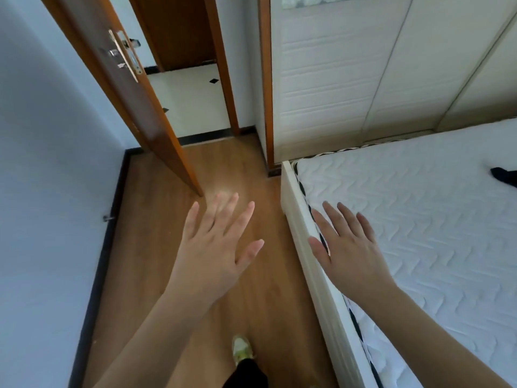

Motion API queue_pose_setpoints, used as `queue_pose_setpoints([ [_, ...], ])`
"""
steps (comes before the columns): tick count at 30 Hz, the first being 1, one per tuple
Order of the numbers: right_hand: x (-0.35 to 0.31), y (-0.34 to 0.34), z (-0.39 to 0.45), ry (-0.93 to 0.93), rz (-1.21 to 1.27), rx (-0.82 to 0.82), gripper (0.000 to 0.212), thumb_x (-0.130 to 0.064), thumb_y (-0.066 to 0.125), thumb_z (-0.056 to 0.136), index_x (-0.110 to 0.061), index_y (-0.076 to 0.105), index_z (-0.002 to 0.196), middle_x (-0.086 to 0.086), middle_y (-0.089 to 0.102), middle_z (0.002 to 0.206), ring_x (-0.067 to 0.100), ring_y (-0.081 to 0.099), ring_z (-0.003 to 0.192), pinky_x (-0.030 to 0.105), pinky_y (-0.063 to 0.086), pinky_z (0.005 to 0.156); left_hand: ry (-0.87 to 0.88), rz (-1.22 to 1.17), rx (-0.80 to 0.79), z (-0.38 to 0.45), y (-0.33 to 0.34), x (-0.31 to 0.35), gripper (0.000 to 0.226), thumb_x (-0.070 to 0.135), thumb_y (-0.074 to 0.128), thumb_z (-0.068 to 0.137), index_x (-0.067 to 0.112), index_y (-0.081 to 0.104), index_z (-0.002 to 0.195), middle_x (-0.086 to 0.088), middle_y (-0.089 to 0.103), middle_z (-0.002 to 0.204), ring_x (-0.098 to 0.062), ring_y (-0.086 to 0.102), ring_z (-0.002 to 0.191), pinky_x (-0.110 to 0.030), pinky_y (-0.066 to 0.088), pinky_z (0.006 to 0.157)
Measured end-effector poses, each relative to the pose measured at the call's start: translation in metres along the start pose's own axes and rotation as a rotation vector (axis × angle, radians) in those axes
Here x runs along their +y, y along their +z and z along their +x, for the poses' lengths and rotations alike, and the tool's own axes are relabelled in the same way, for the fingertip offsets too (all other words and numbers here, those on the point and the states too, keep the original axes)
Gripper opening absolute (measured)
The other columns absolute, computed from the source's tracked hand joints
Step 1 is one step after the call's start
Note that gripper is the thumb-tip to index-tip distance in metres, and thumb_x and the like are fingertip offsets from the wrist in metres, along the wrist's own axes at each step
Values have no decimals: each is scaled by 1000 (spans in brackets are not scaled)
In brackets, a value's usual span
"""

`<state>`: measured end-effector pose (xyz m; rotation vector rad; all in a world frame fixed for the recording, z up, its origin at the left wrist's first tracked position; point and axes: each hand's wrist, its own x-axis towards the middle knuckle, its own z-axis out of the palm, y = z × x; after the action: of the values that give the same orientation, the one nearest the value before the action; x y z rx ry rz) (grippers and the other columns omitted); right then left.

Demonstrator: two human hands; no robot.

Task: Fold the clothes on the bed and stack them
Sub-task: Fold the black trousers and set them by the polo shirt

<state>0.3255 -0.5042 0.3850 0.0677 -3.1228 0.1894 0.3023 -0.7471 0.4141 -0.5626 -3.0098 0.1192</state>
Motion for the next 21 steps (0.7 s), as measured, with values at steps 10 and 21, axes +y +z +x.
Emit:
queue_pose_setpoints([
  [10,-91,28,183,-57,-46,3,69,-59,-3,96,-30,22,154,0,20,162,23,16,150,43,12,122,-19,-4,24,118,27,-158,68,68,7,98,33,24,154,0,24,161,-23,10,151,-53,4,121],
  [21,-101,27,325,80,-91,33,65,-59,9,100,-27,29,152,3,31,158,26,25,147,42,10,117,85,-14,-34,278,39,-255,72,71,1,94,36,17,155,3,14,163,-19,1,151,-53,6,121],
])
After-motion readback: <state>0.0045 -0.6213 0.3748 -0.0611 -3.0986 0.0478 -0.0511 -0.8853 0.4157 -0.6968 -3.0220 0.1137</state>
